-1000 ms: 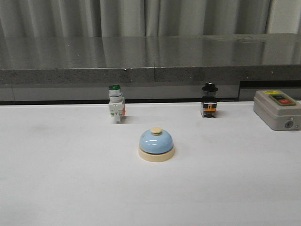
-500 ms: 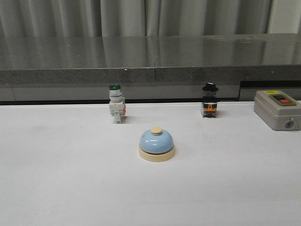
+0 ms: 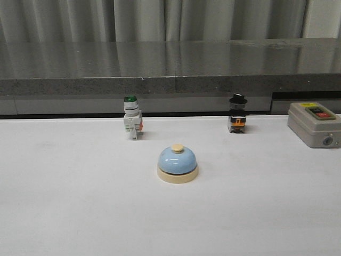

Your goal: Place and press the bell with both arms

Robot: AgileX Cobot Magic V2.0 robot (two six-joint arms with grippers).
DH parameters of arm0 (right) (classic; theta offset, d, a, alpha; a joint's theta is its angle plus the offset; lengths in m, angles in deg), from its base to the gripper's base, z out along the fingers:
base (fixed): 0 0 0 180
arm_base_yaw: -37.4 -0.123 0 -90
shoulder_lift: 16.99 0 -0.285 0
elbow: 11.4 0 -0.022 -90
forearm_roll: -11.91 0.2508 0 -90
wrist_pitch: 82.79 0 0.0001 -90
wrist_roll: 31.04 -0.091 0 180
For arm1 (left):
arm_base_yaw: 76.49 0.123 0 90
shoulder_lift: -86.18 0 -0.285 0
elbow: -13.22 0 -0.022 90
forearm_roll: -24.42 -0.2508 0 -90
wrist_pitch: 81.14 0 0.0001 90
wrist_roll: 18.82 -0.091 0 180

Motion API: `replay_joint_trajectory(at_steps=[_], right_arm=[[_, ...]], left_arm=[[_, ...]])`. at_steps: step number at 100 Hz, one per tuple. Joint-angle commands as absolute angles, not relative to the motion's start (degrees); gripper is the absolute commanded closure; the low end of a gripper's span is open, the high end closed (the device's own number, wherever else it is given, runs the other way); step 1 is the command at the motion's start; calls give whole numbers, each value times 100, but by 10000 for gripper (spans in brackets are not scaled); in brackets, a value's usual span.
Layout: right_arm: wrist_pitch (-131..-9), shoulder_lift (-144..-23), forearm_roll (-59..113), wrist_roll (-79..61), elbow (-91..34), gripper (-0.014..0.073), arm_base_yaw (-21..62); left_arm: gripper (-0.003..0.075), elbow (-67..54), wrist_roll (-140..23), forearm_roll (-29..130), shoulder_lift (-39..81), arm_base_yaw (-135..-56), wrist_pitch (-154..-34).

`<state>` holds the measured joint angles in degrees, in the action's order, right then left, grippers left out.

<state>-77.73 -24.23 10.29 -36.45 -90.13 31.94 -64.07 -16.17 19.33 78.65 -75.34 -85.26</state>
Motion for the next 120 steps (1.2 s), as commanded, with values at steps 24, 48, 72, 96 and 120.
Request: replay_joint_trajectory(at_steps=[24,48,72,96,120], right_arm=[[-8243,-2331,1010,-3652,-8936,654,3231],[-8243,-2331,1010,-3652,-8936,654,3231],[-8243,-2331,1010,-3652,-8936,654,3231],[-8243,-2331,1010,-3652,-8936,654,3231],[-8392,-2331,1010,-3652,-8936,654,3231]], left_arm=[[739,-6634,-1578,1993,8035,-7382,-8035],[739,-6634,-1578,1993,8035,-7382,-8035],[740,-6634,-1578,1993,8035,-7382,-8035],[740,-6634,-1578,1993,8035,-7382,-8035],[740,-6634,-1578,1993,8035,-7423,-8035]])
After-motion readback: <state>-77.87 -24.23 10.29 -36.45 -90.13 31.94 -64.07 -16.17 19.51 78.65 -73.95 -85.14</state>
